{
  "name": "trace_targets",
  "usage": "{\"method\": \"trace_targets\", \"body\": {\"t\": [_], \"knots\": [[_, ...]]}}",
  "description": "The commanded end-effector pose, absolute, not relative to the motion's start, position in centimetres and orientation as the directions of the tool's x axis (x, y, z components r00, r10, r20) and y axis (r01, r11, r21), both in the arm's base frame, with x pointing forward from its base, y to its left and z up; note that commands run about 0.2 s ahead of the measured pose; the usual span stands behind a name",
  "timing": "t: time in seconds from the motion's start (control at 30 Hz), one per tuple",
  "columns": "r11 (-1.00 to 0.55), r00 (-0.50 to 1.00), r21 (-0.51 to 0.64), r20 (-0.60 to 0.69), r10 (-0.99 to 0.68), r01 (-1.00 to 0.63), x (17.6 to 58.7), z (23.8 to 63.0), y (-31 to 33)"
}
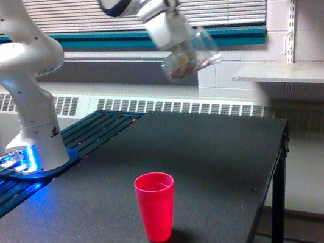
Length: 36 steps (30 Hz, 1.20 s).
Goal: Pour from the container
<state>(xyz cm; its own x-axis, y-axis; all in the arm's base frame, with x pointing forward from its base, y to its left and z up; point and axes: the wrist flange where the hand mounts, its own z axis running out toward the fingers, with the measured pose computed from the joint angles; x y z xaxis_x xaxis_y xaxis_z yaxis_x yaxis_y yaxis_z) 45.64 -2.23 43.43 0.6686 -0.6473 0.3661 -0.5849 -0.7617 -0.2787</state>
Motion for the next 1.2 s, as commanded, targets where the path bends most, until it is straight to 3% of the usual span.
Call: {"method": "trace_targets", "body": {"t": [0.03, 0.53, 1.2], "knots": [[-0.743, 0.649, -0.238, 0.371, -0.664, -0.625, 42.8, 42.2, -6.7], [-0.649, 0.575, -0.168, 0.339, -0.745, -0.742, 35.8, 38.4, -14.3], [-0.574, 0.520, -0.102, 0.317, -0.793, -0.813, 32.7, 36.1, -19.9]]}}
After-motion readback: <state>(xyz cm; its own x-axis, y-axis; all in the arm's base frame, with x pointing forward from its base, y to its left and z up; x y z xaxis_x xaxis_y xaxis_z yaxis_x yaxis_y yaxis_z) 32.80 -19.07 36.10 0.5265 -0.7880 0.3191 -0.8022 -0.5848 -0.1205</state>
